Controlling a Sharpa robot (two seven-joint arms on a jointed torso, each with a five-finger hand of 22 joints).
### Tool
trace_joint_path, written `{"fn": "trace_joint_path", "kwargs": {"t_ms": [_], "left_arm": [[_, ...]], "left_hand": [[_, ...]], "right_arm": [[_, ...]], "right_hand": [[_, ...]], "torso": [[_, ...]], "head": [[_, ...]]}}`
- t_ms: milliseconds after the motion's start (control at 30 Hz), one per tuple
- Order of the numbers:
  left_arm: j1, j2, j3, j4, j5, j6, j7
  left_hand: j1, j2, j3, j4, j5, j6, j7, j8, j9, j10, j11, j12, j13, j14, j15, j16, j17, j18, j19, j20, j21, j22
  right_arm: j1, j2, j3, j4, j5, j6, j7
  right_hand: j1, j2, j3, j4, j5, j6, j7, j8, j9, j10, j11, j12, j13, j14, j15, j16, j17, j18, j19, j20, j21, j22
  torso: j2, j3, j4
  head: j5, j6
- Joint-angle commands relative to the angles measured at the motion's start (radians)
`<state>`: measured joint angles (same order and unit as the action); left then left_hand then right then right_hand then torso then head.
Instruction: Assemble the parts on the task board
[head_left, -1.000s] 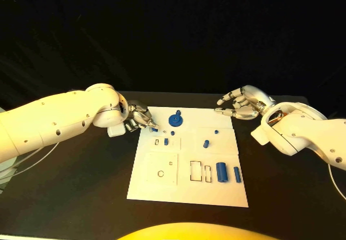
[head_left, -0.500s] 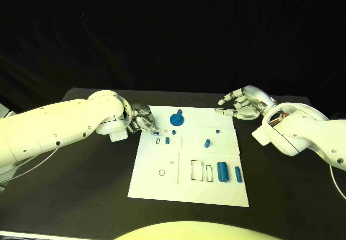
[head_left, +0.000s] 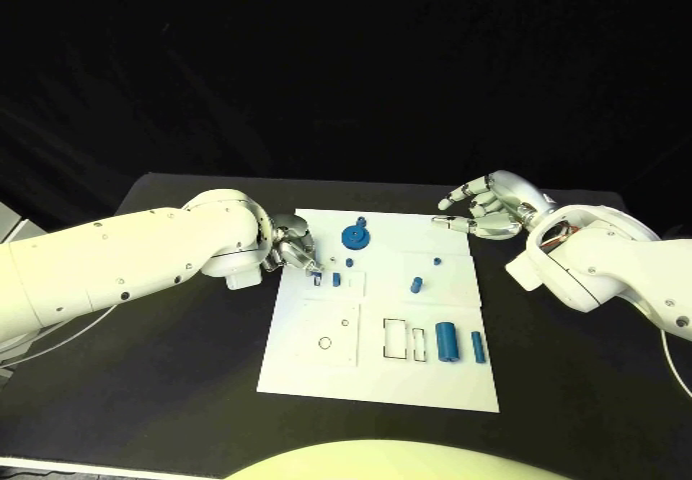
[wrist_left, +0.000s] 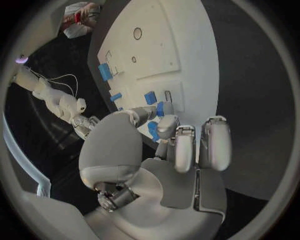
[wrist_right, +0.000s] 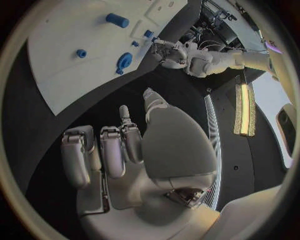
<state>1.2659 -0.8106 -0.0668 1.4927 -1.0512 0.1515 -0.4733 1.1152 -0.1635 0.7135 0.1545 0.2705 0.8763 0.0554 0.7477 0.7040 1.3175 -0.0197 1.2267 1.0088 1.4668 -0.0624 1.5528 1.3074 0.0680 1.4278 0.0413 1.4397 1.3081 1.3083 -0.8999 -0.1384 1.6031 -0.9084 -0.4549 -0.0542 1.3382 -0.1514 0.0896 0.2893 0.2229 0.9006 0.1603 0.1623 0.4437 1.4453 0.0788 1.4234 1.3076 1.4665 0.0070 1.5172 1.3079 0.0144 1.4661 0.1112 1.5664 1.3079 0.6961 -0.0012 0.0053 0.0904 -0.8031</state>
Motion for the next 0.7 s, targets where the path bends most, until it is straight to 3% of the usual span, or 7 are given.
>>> {"fn": "trace_joint_path", "kwargs": {"t_ms": [33,700], "left_arm": [[-0.002,0.004,-0.001,0.008,-0.028,0.02,-0.017],[-0.015,0.012,-0.002,0.007,-0.069,0.037,-0.024]], "left_hand": [[-0.014,-0.001,0.182,-0.173,0.005,0.007,0.0,0.005,0.001,0.01,0.001,0.006,0.002,0.097,-0.01,0.005,0.242,-0.013,0.005,0.0,0.006,0.029],[-0.017,-0.001,0.185,-0.174,0.008,0.008,-0.001,0.006,0.002,0.012,0.0,0.007,0.004,0.097,-0.01,0.004,0.241,-0.013,0.006,-0.001,0.007,0.031]], "right_arm": [[-0.001,0.001,0.0,0.001,-0.006,0.015,0.002],[-0.004,0.001,0.0,0.0,-0.008,0.014,0.003]], "right_hand": [[0.001,0.009,0.001,0.001,0.0,-0.004,-0.003,0.004,-0.002,0.001,-0.004,-0.002,0.137,0.075,-0.006,-0.005,0.138,-0.014,0.104,-0.005,0.003,0.262],[0.002,0.01,0.002,0.0,0.0,-0.005,-0.003,0.004,-0.002,0.001,-0.005,-0.002,0.137,0.075,-0.006,-0.005,0.137,-0.014,0.103,-0.005,0.002,0.262]], "torso": [[0.0,0.0004,-0.0004],[0.0,0.0007,-0.0001]], "head": [[-0.002,-0.002],[0.004,-0.006]]}}
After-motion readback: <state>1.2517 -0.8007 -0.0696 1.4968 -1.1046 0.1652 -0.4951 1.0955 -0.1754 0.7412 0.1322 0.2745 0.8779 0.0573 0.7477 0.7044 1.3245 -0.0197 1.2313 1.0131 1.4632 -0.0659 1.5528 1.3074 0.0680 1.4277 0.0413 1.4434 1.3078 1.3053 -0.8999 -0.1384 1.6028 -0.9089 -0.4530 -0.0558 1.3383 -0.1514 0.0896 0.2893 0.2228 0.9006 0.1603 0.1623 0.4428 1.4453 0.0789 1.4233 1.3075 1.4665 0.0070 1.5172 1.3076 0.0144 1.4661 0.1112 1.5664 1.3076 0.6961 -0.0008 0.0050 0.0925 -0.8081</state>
